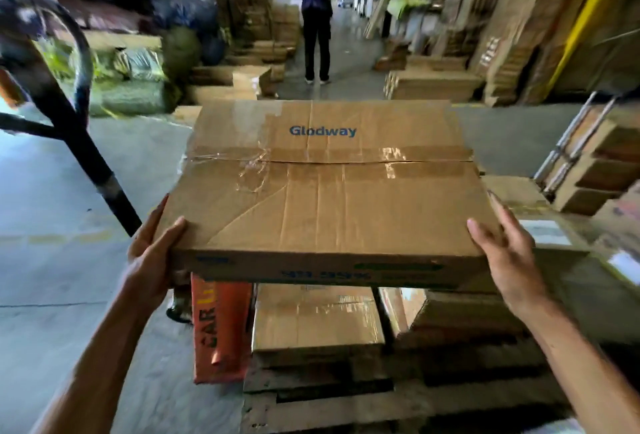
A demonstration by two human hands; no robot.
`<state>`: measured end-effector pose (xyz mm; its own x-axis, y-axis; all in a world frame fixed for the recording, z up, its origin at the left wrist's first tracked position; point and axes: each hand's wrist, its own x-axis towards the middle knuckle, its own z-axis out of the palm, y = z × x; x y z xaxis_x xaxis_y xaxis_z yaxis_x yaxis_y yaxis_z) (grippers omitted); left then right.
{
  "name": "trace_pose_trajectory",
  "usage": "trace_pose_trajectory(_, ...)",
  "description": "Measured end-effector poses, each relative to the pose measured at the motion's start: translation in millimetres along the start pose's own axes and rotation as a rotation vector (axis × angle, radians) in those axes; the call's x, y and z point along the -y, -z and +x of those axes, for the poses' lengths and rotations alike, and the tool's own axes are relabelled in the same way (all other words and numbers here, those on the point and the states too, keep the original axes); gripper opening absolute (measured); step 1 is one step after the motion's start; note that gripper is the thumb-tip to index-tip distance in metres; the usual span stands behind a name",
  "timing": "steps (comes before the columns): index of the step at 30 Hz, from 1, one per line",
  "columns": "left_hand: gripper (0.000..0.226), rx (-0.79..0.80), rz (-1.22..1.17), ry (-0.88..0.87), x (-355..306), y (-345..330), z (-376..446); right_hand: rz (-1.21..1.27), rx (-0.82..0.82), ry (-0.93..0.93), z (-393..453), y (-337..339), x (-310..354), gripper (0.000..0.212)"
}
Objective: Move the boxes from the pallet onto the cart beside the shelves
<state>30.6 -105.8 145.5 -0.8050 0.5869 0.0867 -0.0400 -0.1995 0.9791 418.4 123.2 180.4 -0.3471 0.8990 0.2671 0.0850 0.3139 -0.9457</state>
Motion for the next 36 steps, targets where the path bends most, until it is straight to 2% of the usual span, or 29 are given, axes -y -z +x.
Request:
trace_pose_trajectory(3, 0.039, 0.09, -0.085, -0.123, -39.5, -45.2, -36.3, -0.019, -0.113, 0.127, -33.1, 63.2, 61.8, 0.041)
trace_pose_trajectory(5, 0.044, 0.2, -0.146, -0.172, -55.6, -80.8, -61.8, -0.06, -0.197, 0.205, -60.4, 110.7, 93.7, 0.046)
trace_pose_trajectory(9, 0.057, 0.438, -0.245, -0.145, -74.0, -161.9, -103.9, -0.121, -0.361, 0.257, -127.3, 204.0, 138.1, 0.052)
trace_pose_trajectory(12, 0.042, 0.563, -0.243, -0.135, -74.9, -236.8, -134.2, -0.129, -0.484, 0.241, -178.4, 267.8, 155.6, 0.051)
trace_pose_trajectory(14, 0.037, 0.676, -0.313, -0.107, -77.1, -292.4, -158.1, -0.159, -0.602, 0.233, -210.8, 308.7, 162.6, 0.059)
trace_pose_trajectory(15, 0.039, 0.743, -0.339, -0.092, -79.6, -318.4, -172.1, -0.179, -0.65, 0.222, -225.4, 327.3, 164.6, 0.065)
trace_pose_trajectory(17, 0.067, 0.844, -0.372, -0.052, -79.0, -368.3, -190.3, -0.217, -0.742, 0.209, -249.5, 360.1, 165.3, 0.078)
trace_pose_trajectory(18, 0.073, 0.881, -0.378, -0.035, -78.3, -395.4, -200.5, -0.238, -0.793, 0.208, -260.1, 379.0, 163.3, 0.086)
trace_pose_trajectory(20, 0.064, 0.998, -0.409, -0.035, -69.0, -449.4, -214.0, -0.261, -0.886, 0.198, -275.7, 410.5, 158.6, 0.095)
trace_pose_trajectory(21, 0.061, 1.047, -0.424, -0.038, -64.7, -478.9, -222.1, -0.261, -0.93, 0.184, -281.4, 424.7, 155.4, 0.091)
trace_pose_trajectory(23, 0.063, 1.109, -0.407, -0.043, -52.6, -535.1, -234.3, -0.252, -1.0, 0.165, -286.8, 449.0, 145.9, 0.081)
trace_pose_trajectory(28, 0.064, 1.285, -0.325, -0.043, -22.4, -673.2, -257.7, -0.306, -1.24, 0.089, -280.8, 510.8, 111.2, 0.086)
trace_pose_trajectory(30, 0.068, 1.335, -0.297, -0.029, -9.2, -723.8, -267.9, -0.311, -1.308, 0.022, -279.4, 535.2, 98.4, 0.099)
trace_pose_trajectory(32, 0.062, 1.369, -0.244, -0.037, 0.8, -765.4, -284.1, -0.31, -1.334, -0.049, -282.4, 554.2, 90.0, 0.116)
trace_pose_trajectory(34, 0.056, 1.41, -0.249, -0.02, 5.2, -799.7, -308.4, -0.291, -1.364, -0.102, -285.8, 569.6, 84.7, 0.107)
trace_pose_trajectory(36, 0.055, 1.48, -0.247, 0.028, 11.9, -831.3, -328.0, -0.24, -1.383, -0.13, -288.3, 583.7, 80.3, 0.082)
